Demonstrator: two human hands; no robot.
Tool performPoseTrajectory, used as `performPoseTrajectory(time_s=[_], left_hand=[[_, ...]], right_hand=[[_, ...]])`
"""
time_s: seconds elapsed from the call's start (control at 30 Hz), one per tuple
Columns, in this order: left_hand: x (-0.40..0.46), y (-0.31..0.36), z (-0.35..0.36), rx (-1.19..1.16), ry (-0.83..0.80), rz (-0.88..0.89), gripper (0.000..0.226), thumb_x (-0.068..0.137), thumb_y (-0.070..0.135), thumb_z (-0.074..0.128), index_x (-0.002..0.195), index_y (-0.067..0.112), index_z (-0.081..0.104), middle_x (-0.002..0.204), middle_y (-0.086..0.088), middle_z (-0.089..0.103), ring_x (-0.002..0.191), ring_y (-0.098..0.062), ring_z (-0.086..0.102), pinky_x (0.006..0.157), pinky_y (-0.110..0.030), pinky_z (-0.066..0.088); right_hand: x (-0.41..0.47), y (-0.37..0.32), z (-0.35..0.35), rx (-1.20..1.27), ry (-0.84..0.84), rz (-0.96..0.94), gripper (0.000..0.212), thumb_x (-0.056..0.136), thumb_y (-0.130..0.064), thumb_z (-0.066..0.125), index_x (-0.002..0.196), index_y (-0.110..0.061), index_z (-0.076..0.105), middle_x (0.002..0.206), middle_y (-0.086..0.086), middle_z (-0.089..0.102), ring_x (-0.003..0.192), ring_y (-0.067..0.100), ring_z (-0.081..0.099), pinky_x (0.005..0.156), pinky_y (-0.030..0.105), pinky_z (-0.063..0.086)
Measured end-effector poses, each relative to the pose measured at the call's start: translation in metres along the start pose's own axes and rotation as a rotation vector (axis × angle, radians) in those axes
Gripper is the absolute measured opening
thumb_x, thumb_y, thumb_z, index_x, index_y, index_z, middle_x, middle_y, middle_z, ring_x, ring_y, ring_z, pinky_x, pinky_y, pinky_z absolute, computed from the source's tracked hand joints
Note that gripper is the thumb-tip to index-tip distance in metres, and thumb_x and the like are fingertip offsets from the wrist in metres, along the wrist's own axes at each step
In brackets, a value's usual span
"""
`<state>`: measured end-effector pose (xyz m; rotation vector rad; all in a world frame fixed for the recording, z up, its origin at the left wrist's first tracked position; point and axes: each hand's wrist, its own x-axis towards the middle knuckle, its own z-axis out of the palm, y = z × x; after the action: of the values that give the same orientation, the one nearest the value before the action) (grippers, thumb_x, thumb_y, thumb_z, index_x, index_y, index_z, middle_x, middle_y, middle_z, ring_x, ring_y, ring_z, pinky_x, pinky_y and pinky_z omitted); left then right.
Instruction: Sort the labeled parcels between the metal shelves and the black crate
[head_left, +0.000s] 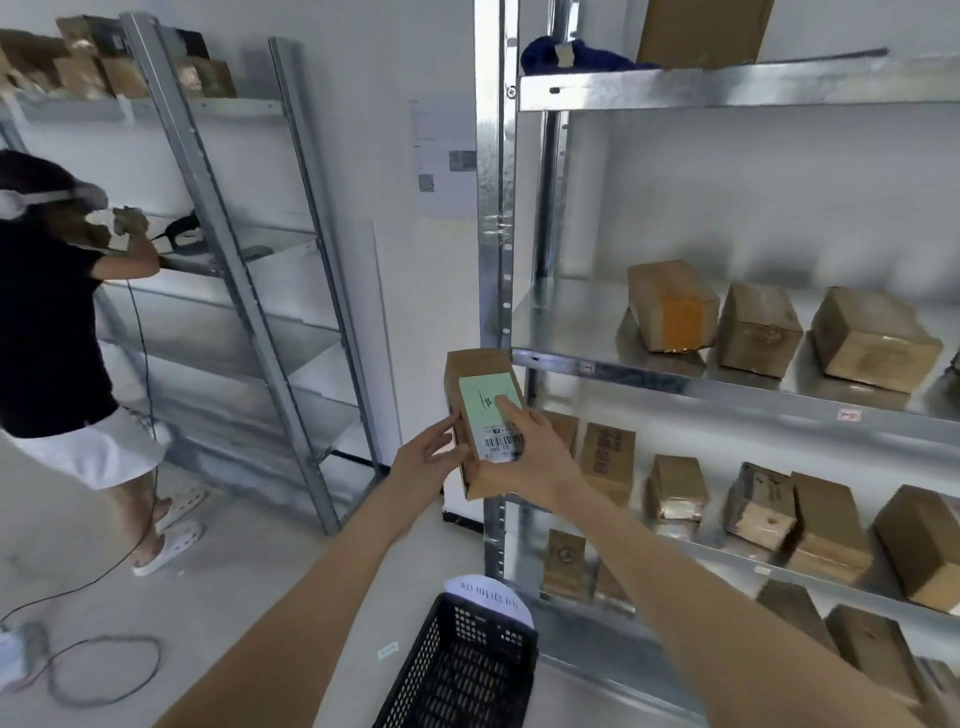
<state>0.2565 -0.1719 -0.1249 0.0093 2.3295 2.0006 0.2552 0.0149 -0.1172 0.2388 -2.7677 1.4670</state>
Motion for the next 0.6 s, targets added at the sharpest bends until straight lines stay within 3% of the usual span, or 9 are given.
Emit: performPoseTrajectory(time_s=[0.13,0.3,0.43,0.6], left_hand=[[0.037,-0.043,-0.042,0.285,-0.004,-0.014,0.051,0.085,0.06,0.064,0.133,0.062,0.046,0.138,0.019,0.054,0.121,-0.002,0.053,0.106,-0.033,0.043],[0.092,-0.104,-0.087,0.451,-0.059,-0.012,0.055,0.098,0.037,0.059,0.149,0.032,0.041,0.156,0.01,0.035,0.143,-0.011,0.03,0.108,-0.019,0.019],[0.136,-0.171,-0.121,0.643,-0.156,-0.025,0.055,0.097,0.045,0.057,0.148,0.043,0.037,0.158,0.012,0.032,0.144,-0.01,0.03,0.116,-0.031,0.025],[0.164,-0.25,-0.143,0.744,-0.27,-0.079,0.056,0.096,0.052,0.054,0.148,0.045,0.035,0.159,0.016,0.03,0.145,-0.009,0.029,0.116,-0.035,0.027]], right_hand=[[0.029,0.007,0.045,-0.088,-0.019,0.038,0.106,0.071,-0.052,0.083,0.159,-0.041,0.025,0.153,-0.015,0.03,0.125,0.002,0.044,0.111,0.034,0.045],[0.073,0.03,0.11,-0.162,-0.042,0.143,0.107,0.07,-0.053,0.082,0.159,-0.045,0.023,0.159,-0.014,0.026,0.135,0.011,0.044,0.11,0.04,0.048],[0.101,0.062,0.166,-0.153,-0.026,0.288,0.107,0.067,-0.058,0.08,0.157,-0.047,0.023,0.157,-0.012,0.029,0.134,0.014,0.049,0.11,0.04,0.046],[0.11,0.114,0.231,-0.106,-0.009,0.428,0.11,0.065,-0.057,0.081,0.158,-0.045,0.025,0.155,-0.017,0.028,0.132,0.007,0.042,0.111,0.042,0.047]])
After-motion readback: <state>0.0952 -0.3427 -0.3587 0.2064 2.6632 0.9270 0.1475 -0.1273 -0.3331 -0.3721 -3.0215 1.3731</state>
